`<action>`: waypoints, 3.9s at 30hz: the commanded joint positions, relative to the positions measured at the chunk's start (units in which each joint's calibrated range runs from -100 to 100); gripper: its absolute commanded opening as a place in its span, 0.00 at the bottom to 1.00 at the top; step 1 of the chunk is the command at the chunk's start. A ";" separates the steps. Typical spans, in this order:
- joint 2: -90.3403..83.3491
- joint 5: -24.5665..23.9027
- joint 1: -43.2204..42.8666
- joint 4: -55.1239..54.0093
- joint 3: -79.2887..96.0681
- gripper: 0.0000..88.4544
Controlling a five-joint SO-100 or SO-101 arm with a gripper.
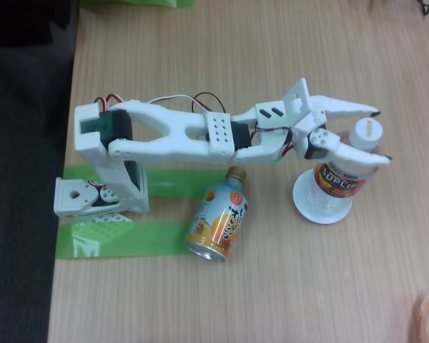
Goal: Pick up the plastic bottle and stand it up on the white place
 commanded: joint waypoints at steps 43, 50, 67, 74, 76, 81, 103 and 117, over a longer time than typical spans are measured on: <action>-73.02 51.03 6.32 0.18 37.19 0.36; -75.71 66.20 10.03 3.78 36.83 0.36; -89.06 83.52 9.66 3.27 39.64 0.36; -90.49 91.23 10.10 3.09 39.09 0.36; -90.58 93.18 9.66 3.01 39.00 0.36; -90.66 96.06 10.10 -3.17 40.72 0.36; -90.66 100.42 10.03 -43.51 46.16 0.36; -90.66 86.30 10.25 -45.23 49.23 0.36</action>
